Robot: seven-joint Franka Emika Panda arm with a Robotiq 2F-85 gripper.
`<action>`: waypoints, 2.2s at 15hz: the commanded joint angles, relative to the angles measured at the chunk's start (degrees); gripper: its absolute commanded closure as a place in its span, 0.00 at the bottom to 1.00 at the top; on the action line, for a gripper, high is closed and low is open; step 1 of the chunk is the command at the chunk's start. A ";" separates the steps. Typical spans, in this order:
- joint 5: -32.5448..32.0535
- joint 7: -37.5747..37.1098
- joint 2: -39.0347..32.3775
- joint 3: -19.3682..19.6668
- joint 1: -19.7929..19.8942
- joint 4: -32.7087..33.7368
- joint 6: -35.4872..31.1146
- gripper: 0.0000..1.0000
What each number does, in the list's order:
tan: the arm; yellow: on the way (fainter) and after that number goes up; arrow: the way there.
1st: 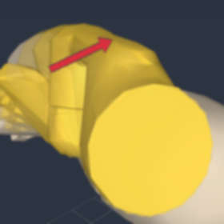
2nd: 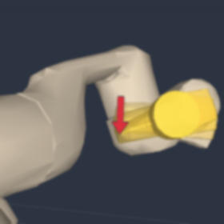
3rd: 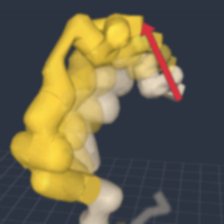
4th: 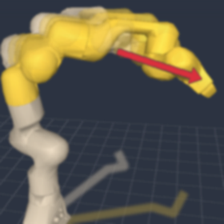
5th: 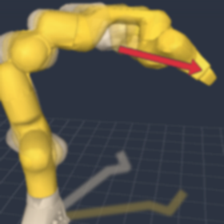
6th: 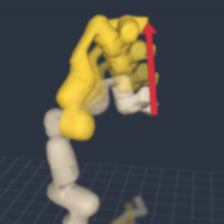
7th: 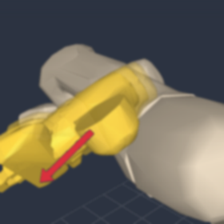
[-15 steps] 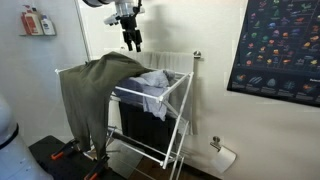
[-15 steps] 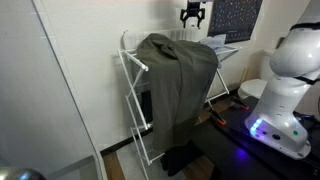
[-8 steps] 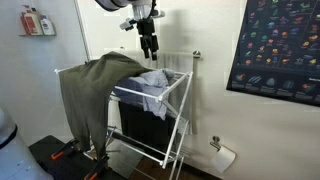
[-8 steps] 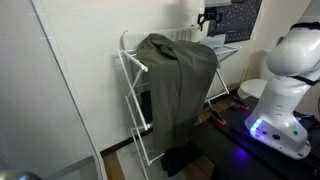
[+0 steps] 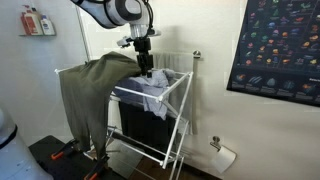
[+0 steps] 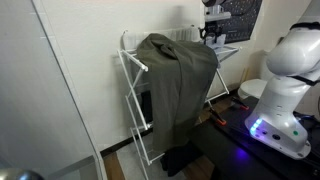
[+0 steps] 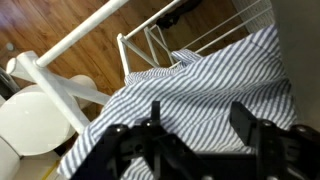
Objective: Move the trousers to the left, remove the striped shirt from underneath the trousers and pull it to the right
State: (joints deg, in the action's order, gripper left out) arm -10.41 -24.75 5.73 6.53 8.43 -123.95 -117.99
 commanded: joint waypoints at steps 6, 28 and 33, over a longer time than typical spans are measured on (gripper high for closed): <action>-5.69 -3.75 2.07 -0.02 0.73 -3.44 -3.97 0.97; -5.01 1.51 -0.69 4.43 4.98 -4.30 -12.61 0.26; -4.60 1.28 -2.25 4.81 4.75 -4.30 -16.28 0.64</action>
State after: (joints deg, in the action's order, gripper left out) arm -15.05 -23.74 3.25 11.25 13.21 -127.45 -131.82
